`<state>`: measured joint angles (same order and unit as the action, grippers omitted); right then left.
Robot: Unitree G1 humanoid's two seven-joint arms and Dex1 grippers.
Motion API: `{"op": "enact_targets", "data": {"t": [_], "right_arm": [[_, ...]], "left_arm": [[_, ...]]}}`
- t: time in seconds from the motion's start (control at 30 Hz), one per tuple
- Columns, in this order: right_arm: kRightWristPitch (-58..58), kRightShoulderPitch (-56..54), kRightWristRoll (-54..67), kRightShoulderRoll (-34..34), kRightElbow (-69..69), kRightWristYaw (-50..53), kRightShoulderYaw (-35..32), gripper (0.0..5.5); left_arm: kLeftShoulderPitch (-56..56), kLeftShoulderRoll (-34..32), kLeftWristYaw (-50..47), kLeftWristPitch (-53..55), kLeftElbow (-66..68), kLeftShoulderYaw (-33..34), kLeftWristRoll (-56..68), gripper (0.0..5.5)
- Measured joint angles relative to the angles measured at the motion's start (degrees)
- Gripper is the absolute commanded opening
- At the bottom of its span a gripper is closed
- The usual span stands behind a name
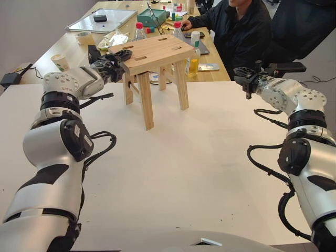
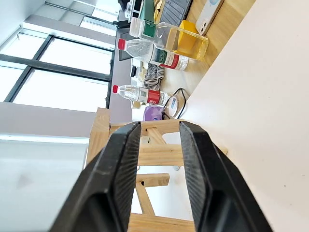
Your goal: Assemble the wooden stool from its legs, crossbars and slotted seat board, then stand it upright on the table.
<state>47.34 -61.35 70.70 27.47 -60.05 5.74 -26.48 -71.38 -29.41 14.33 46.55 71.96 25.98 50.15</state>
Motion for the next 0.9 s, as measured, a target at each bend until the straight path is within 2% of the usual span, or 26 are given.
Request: {"op": "enact_targets", "data": {"t": [0.2, 0.3, 0.37, 0.5, 0.57, 0.63, 0.67, 0.83, 0.9], "right_arm": [[3.41, 1.15, -3.34, 0.11, 4.57, -2.7, -4.24, 3.37], [6.66, 5.58, -2.96, 0.21, 12.68, -2.84, -7.44, 3.97], [6.57, 9.67, -3.12, -0.07, 20.91, -3.15, -8.39, 4.18], [-5.24, 23.45, -13.94, -0.4, 44.15, -9.71, -2.14, 4.18], [-11.47, 33.04, -19.42, -5.03, 53.54, -11.79, 1.33, 4.18], [-12.53, 36.66, -20.72, -8.86, 56.28, -12.15, 3.1, 4.18], [-14.11, 36.81, -21.9, -8.9, 57.68, -13.05, 4.09, 4.18], [-28.59, 40.0, -35.68, -9.67, 61.88, -16.16, 10.31, 4.18], [-36.86, 42.72, -42.24, -13.4, 61.68, -16.7, 13.46, 4.18]], "left_arm": [[-0.04, -0.64, 4.52, 3.33, -0.67, 3.72, -1.38, 4.1], [-0.09, -2.99, 5.85, 8.18, -3.66, 3.97, -2.3, 4.65], [0.57, -3.39, 5.46, 8.16, -7.55, 3.55, -3.63, 4.68], [12.92, -3.21, 3.37, -7.22, -28.58, -1.62, -14.16, 4.68], [22.24, -2.26, 1.47, -11.79, -40.04, -2.15, -16.8, 4.68], [27.08, -0.06, -0.07, -13.31, -44.96, -1.83, -17.4, 4.68], [28.85, 0.72, -1.45, -17.42, -47.2, -2.6, -19.73, 4.68], [39.89, 6.95, -7.64, -47.14, -55.91, -5.59, -33.91, 4.68], [43.4, 11.65, -8.89, -55.04, -59.26, -9.14, -37.82, 4.68]]}}
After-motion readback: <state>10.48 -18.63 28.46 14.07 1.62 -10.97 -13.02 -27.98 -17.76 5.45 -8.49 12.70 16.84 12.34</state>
